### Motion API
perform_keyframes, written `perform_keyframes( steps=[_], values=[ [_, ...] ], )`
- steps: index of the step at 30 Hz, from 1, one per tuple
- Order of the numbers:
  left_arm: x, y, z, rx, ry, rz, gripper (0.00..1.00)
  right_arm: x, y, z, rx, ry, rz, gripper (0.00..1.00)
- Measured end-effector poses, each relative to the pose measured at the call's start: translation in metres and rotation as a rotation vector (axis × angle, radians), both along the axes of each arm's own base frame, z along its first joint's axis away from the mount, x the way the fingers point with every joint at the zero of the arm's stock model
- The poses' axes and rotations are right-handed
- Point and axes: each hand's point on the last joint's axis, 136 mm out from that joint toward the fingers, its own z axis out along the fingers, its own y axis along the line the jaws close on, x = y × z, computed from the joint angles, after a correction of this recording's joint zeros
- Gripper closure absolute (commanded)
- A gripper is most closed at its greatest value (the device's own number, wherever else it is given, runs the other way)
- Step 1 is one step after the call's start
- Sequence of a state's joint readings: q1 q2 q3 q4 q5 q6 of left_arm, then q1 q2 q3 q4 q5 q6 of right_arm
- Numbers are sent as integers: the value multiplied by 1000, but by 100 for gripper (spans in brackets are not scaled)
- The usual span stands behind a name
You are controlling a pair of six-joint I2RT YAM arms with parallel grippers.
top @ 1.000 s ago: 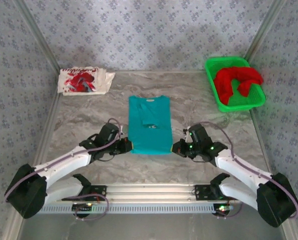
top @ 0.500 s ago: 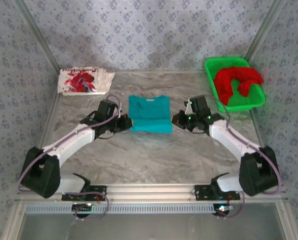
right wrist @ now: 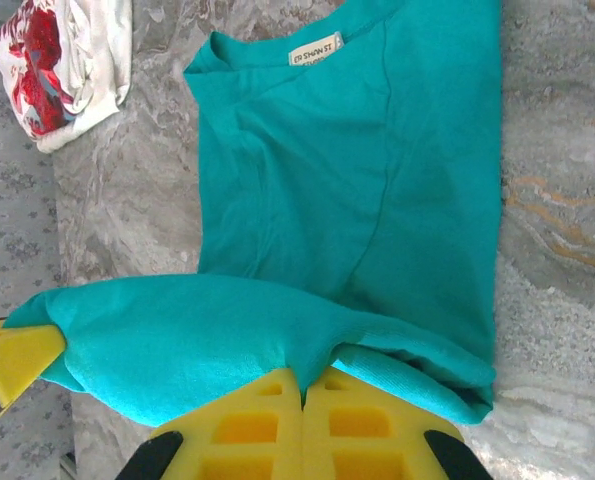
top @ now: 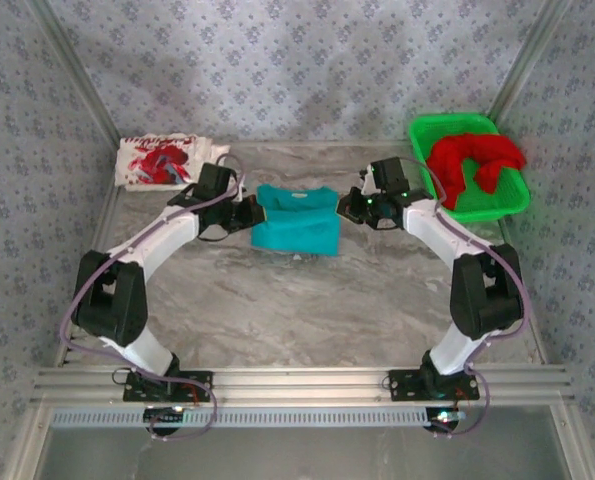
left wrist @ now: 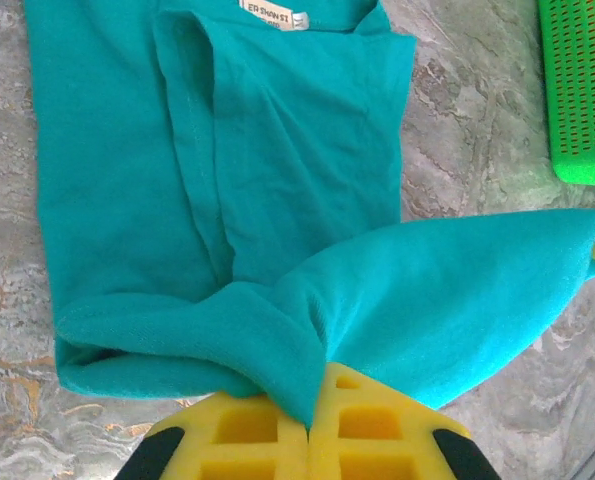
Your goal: Fold and stack the t-shirts
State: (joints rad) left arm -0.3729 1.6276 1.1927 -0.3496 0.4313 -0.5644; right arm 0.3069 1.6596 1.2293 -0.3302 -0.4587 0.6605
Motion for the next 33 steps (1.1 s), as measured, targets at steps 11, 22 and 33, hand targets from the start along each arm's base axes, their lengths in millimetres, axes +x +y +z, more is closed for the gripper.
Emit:
perform_keyframes(
  steps=[11, 22, 33],
  values=[
    [22, 4, -1, -5, 3, 1, 100, 36, 2, 15, 2, -57, -1, 100],
    [-90, -2, -40, 2, 62, -114, 100, -96, -16, -23, 7, 12, 65, 100],
    [-102, -12, 0, -10, -27, -157, 100, -118, -13, 11, 12, -76, 101, 100]
  ],
)
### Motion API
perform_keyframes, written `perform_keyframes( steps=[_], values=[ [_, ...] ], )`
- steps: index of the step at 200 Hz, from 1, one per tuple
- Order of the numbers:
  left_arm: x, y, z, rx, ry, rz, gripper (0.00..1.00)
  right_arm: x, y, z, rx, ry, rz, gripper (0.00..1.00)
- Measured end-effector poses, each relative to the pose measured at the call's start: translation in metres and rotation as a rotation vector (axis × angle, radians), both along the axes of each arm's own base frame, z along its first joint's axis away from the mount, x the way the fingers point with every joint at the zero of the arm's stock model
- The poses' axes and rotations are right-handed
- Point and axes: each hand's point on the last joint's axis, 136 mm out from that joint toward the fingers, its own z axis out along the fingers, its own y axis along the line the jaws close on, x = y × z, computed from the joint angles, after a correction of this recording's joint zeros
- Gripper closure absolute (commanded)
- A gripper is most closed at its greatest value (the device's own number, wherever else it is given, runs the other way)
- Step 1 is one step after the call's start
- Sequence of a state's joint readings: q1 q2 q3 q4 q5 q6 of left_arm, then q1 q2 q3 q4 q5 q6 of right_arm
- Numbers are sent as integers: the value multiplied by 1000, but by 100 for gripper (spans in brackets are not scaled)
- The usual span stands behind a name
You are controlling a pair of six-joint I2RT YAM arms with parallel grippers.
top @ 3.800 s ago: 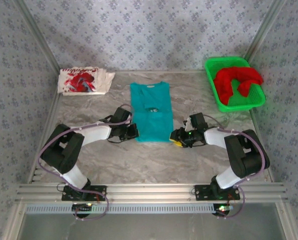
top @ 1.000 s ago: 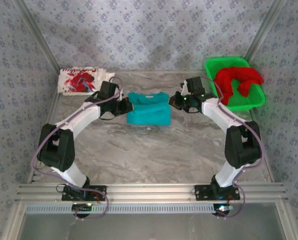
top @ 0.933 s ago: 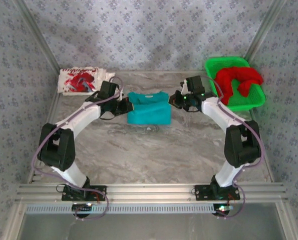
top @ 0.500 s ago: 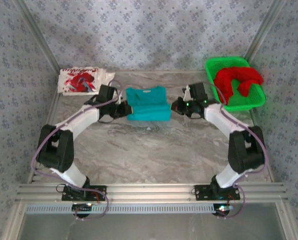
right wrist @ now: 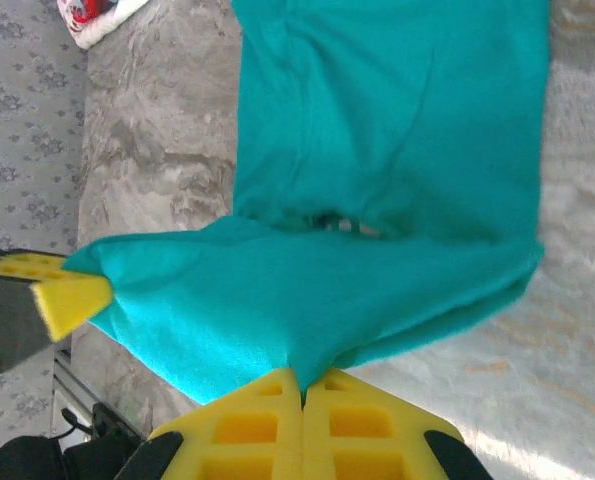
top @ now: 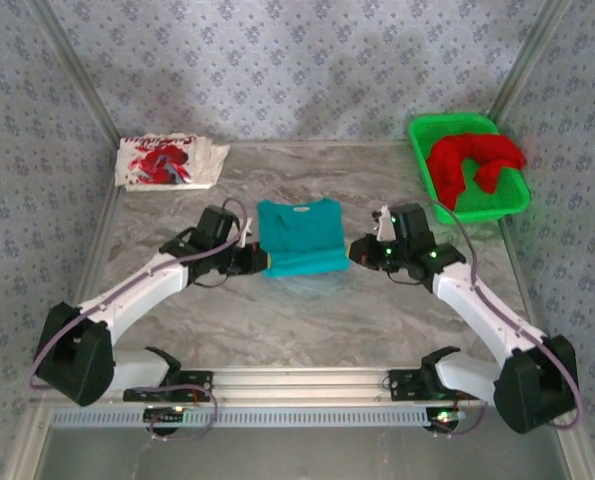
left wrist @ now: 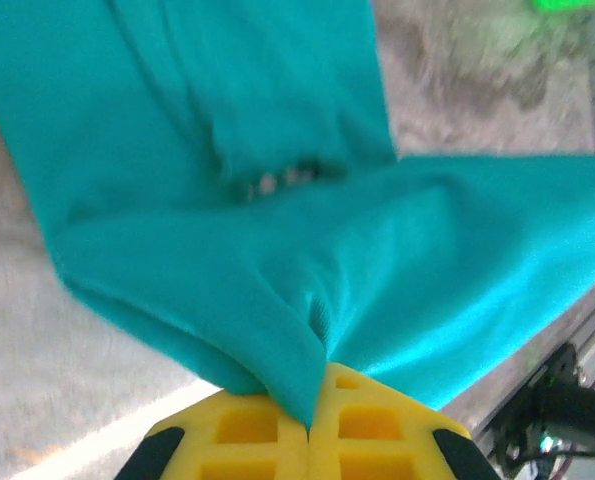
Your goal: Fold and stack the t-shirts
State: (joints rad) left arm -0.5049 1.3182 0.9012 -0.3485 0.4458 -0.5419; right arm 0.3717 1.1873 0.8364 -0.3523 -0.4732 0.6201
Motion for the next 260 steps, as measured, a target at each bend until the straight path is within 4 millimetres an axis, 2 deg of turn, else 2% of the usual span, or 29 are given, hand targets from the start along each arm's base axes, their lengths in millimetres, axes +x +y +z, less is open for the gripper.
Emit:
perform_keyframes(
  steps=[11, 25, 34, 54, 69, 90, 108, 123, 132, 142, 147, 150, 168, 175, 177, 179, 189, 201, 212, 230, 235, 246, 247, 260],
  values=[
    [24, 0, 13, -12, -33, 12, 100, 15, 2, 0, -12, 5, -4, 100],
    [51, 1, 21, -13, -60, 25, 100, 39, 6, -1, -27, 9, -7, 100],
    [67, 0, 22, -7, -71, 27, 100, 55, 9, 0, -33, 3, -6, 100],
    [99, -1, 7, 7, -46, 17, 100, 88, 10, -9, -46, 17, -21, 100],
    [112, -3, -6, 13, -16, 6, 100, 109, 7, -14, -51, 31, -40, 100],
    [118, 0, -21, 26, 24, 3, 100, 130, 2, -17, -51, 35, -67, 100],
    [126, 0, -21, 19, 29, 0, 100, 143, -1, -20, -45, 42, -84, 100],
    [140, 0, -16, 8, 16, 4, 99, 156, -2, -23, -36, 52, -97, 100],
    [151, 0, -13, 4, 5, 7, 88, 166, -2, -25, -31, 57, -104, 100],
    [163, 0, -11, 0, -2, 9, 68, 178, -2, -26, -23, 62, -111, 94],
    [172, 0, -11, -1, -10, 11, 57, 187, -2, -27, -19, 62, -114, 87],
    [177, 0, -11, -4, -10, 17, 53, 191, -1, -26, -17, 61, -118, 80],
    [210, 4, -11, 0, -24, 51, 31, 233, 1, -27, 21, 70, -140, 64],
    [225, 9, -11, 6, -29, 80, 7, 255, 2, -24, 48, 67, -142, 54],
    [229, 10, -11, 10, -34, 86, 3, 260, 3, -23, 57, 65, -145, 52],
    [234, 12, -11, 13, -41, 94, 2, 265, 3, -22, 65, 64, -150, 47],
    [253, 22, -10, 29, -53, 144, 2, 293, 2, -16, 95, 38, -159, 42],
    [268, 33, -7, 48, -66, 193, 3, 309, -4, -11, 115, 26, -181, 42],
    [276, 45, -3, 72, -74, 237, 3, 311, -11, -7, 123, 31, -197, 41],
    [271, 55, 4, 100, -99, 281, 16, 301, -20, 3, 124, 26, -207, 43],
    [263, 55, 5, 105, -99, 284, 24, 296, -21, 6, 120, 20, -206, 47],
    [245, 53, 4, 121, -102, 278, 40, 271, -21, 8, 102, 23, -192, 62],
    [243, 53, 4, 121, -102, 279, 41, 268, -21, 7, 98, 25, -190, 67],
    [222, 41, 4, 124, -110, 243, 53, 241, -13, 10, 80, 19, -163, 89]
  ],
)
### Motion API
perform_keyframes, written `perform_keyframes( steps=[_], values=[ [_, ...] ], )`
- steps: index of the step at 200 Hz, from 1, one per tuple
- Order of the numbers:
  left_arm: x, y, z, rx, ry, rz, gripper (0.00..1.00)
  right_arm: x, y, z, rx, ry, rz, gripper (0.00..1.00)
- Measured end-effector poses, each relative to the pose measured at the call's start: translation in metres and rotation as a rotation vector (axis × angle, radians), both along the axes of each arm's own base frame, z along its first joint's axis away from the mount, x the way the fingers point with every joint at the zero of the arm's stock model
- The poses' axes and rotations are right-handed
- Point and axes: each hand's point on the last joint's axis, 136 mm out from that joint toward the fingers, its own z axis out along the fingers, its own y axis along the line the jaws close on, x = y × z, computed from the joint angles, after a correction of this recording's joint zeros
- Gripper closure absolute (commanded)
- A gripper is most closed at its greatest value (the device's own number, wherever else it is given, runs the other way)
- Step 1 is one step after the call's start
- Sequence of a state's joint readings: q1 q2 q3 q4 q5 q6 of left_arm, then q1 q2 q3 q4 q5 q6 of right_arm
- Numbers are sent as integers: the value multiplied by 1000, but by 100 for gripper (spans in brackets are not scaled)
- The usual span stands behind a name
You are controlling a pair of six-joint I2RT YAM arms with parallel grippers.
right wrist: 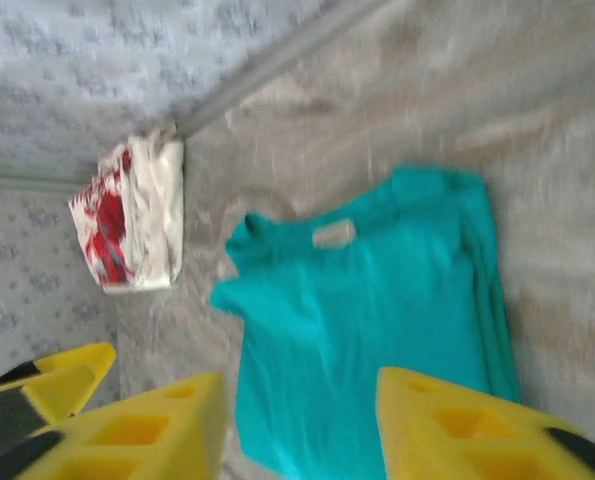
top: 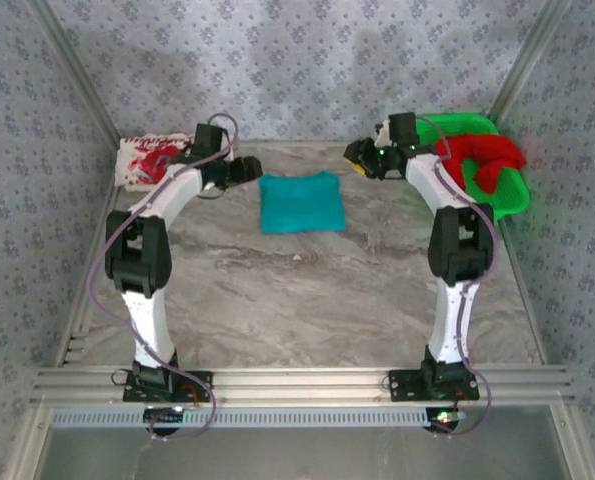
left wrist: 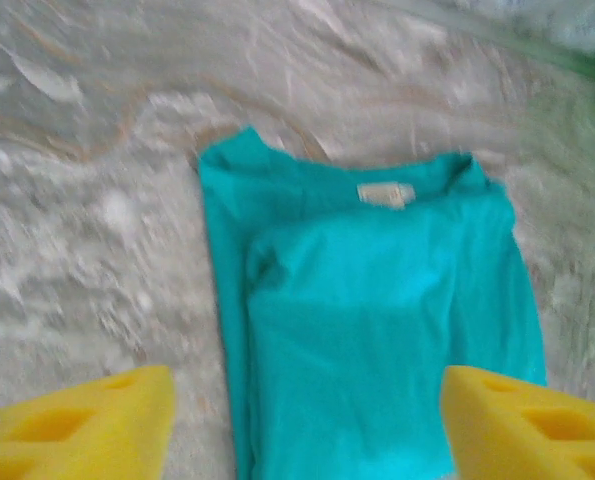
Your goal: Fold and stack the t-shirts
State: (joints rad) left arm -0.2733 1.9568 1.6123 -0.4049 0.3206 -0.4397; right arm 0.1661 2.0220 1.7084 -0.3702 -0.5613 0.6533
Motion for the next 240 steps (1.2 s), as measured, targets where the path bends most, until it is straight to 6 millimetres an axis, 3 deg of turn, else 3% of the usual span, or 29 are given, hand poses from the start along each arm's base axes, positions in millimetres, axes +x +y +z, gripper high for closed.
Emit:
perform_keyframes(
  steps=[12, 26, 41, 58, 82, 98, 137, 171, 191, 207, 221, 240],
  values=[
    [-12, -17, -1, -9, -17, -42, 67, -20, 17, 1, -19, -21, 52, 100],
    [-16, -46, -6, -29, -33, -110, 78, -33, 48, -5, -29, -42, 127, 100],
    [-8, -67, -17, -49, -30, -153, 77, -35, 69, -20, -33, -36, 170, 100],
    [16, -85, -45, -73, -17, -172, 74, -29, 87, -55, -42, -1, 199, 100],
    [46, -89, -90, -70, 30, -155, 74, -21, 85, -103, -65, 76, 179, 100],
    [63, -89, -110, -74, 58, -143, 74, -19, 82, -120, -71, 105, 168, 100],
    [107, -83, -94, -97, 4, -106, 73, -14, 81, -122, -66, 99, 146, 100],
    [119, -61, -90, -111, 22, -48, 66, -23, 78, -138, -87, 131, 139, 100],
    [116, -52, -89, -102, 41, -31, 66, -26, 76, -144, -94, 143, 133, 100],
    [101, -47, -83, -102, 55, -26, 63, -26, 76, -146, -93, 140, 133, 100],
    [69, -38, -77, -108, 76, -10, 55, -27, 76, -147, -92, 133, 136, 100],
    [24, -27, -51, -144, 60, 5, 45, -31, 75, -147, -92, 118, 141, 100]
  ],
)
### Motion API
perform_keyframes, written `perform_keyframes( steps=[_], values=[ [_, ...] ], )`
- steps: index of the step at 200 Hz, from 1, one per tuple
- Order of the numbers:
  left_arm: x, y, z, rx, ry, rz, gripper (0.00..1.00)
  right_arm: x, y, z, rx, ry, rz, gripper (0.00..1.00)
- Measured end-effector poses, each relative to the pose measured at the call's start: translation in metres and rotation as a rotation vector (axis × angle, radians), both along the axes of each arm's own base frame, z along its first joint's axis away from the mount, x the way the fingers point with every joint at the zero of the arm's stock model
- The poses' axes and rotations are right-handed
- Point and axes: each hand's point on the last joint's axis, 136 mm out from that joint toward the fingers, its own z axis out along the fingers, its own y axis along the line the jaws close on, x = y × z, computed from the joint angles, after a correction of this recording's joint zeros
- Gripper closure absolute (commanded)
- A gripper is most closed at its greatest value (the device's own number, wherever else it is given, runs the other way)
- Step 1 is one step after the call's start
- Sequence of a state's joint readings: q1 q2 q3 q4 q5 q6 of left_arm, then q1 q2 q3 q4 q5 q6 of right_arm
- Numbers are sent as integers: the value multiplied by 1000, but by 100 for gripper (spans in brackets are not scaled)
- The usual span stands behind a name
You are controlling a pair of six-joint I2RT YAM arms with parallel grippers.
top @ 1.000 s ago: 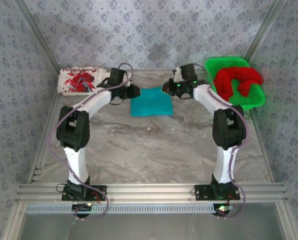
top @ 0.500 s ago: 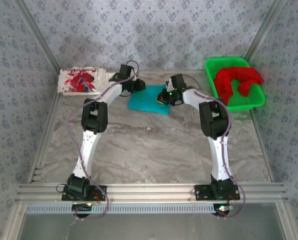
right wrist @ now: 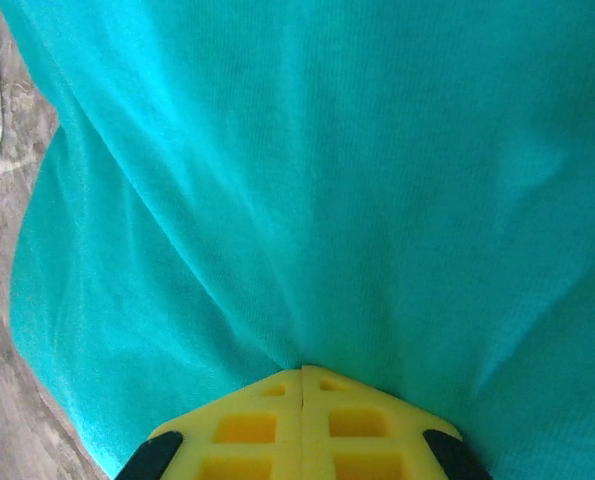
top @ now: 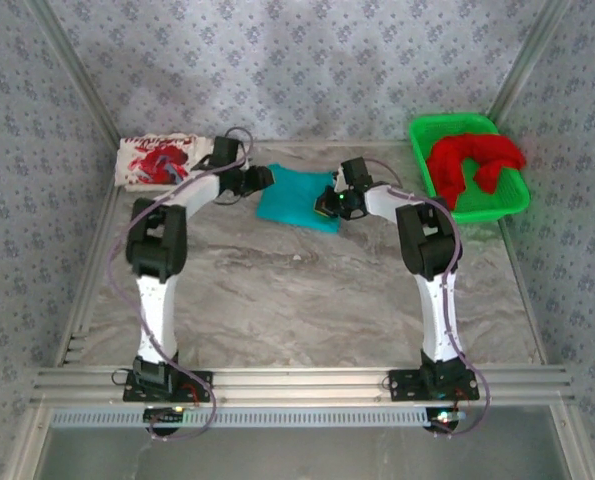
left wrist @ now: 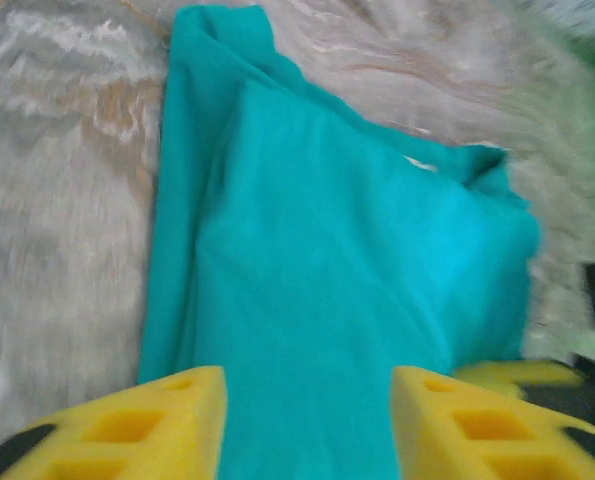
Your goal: Fold and stack the t-shirts
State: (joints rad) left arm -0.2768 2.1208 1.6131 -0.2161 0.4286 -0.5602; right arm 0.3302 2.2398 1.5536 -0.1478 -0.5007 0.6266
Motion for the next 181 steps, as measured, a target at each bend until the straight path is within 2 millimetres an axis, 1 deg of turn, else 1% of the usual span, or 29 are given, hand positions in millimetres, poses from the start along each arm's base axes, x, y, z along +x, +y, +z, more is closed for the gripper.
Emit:
perform_keyframes(
  steps=[12, 21, 28, 36, 48, 59, 64, 75, 86, 98, 111, 123, 133, 142, 147, 151, 152, 158, 168, 175, 181],
  values=[
    [-25, 3, 19, -46, -29, 5, 41, -7, -2, -1, -5, 3, 5, 100],
    [-35, 4, 28, -75, -47, 2, 39, -15, -4, -1, -8, 8, 6, 100],
    [-43, 3, 33, -95, -56, -3, 39, -23, -7, -1, -11, 14, 6, 100],
    [-52, 3, 32, -106, -56, -7, 39, -35, -12, -3, -18, 28, 5, 100],
    [-66, 4, 20, -105, -34, -12, 39, -53, -20, -3, -30, 53, 0, 100],
    [-83, 4, 2, -89, 12, -22, 39, -68, -28, -4, -44, 71, -2, 100],
    [-90, 3, -5, -82, 32, -27, 39, -78, -34, -5, -52, 89, -6, 100],
    [-106, 1, -21, -62, 79, -45, 38, -93, -46, -4, -66, 113, -18, 100],
    [-119, 0, -31, -45, 111, -53, 38, -105, -58, -4, -88, 138, -34, 100],
    [-128, -2, -33, -40, 119, -65, 38, -113, -69, -1, -122, 154, -49, 100],
    [-135, -1, -28, -39, 108, -68, 38, -114, -72, 5, -140, 155, -52, 100],
    [-136, 0, -20, -44, 84, -67, 37, -109, -65, 14, -138, 140, -40, 100],
    [-135, 0, -11, -55, 52, -67, 34, -98, -52, 27, -125, 108, -19, 100],
    [-134, 0, -4, -66, 19, -67, 32, -85, -36, 39, -112, 66, 2, 100],
    [-135, 0, -1, -74, 3, -66, 28, -77, -26, 45, -104, 43, 15, 100],
    [-135, 0, 0, -77, -8, -68, 26, -72, -20, 48, -99, 28, 23, 100],
    [-136, 0, 0, -79, -9, -67, 26, -68, -16, 51, -94, 15, 28, 100],
    [-138, 0, 0, -86, -19, -66, 24, -61, -6, 53, -86, -5, 41, 100],
    [-140, 0, -2, -94, -21, -62, 20, -55, 8, 53, -72, -24, 60, 100],
    [-141, 0, -5, -98, -15, -61, 16, -54, 15, 48, -68, -25, 69, 100],
    [-142, -1, -8, -101, -10, -63, 16, -54, 18, 41, -69, -15, 72, 100]
  ],
)
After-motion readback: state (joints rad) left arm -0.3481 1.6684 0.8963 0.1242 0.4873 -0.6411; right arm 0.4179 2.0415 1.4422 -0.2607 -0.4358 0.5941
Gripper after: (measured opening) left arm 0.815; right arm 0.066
